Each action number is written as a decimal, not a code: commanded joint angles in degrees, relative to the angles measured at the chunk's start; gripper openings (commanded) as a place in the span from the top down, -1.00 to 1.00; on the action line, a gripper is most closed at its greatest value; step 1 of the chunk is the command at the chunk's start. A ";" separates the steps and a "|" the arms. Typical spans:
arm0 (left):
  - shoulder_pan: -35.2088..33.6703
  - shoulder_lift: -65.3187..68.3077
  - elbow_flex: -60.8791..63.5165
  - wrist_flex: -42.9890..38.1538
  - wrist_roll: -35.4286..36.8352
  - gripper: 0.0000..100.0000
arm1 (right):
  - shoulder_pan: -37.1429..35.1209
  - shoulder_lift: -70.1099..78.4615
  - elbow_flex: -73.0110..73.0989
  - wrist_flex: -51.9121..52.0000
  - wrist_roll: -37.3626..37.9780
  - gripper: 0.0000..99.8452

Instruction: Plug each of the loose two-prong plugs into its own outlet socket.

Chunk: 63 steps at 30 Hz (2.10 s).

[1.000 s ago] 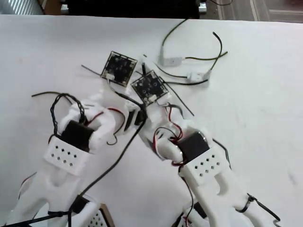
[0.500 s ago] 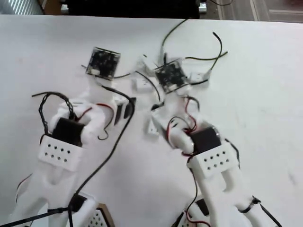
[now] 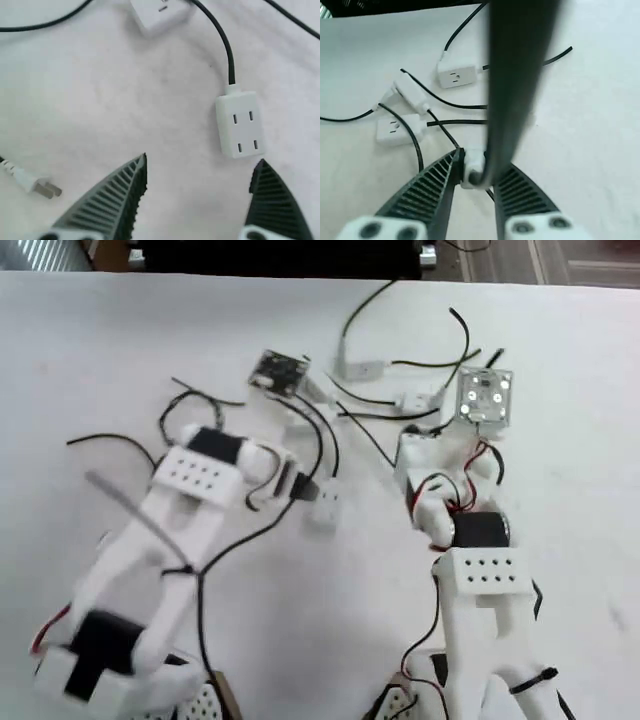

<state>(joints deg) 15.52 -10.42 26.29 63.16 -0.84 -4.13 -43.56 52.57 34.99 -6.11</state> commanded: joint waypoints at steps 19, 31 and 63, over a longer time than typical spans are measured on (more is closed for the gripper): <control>9.98 30.90 -21.10 -0.18 -1.05 0.53 | 1.01 -1.63 0.62 -2.86 -0.97 0.97; 5.23 26.59 -20.75 0.18 -36.22 0.62 | 0.84 -1.63 1.23 -2.86 -0.88 0.97; -26.77 -16.84 10.64 -4.31 -8.26 0.49 | -25.89 1.36 -0.18 3.30 12.75 0.97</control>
<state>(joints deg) -7.43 -19.47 27.34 66.95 -14.64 -26.90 -43.38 54.42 38.07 5.23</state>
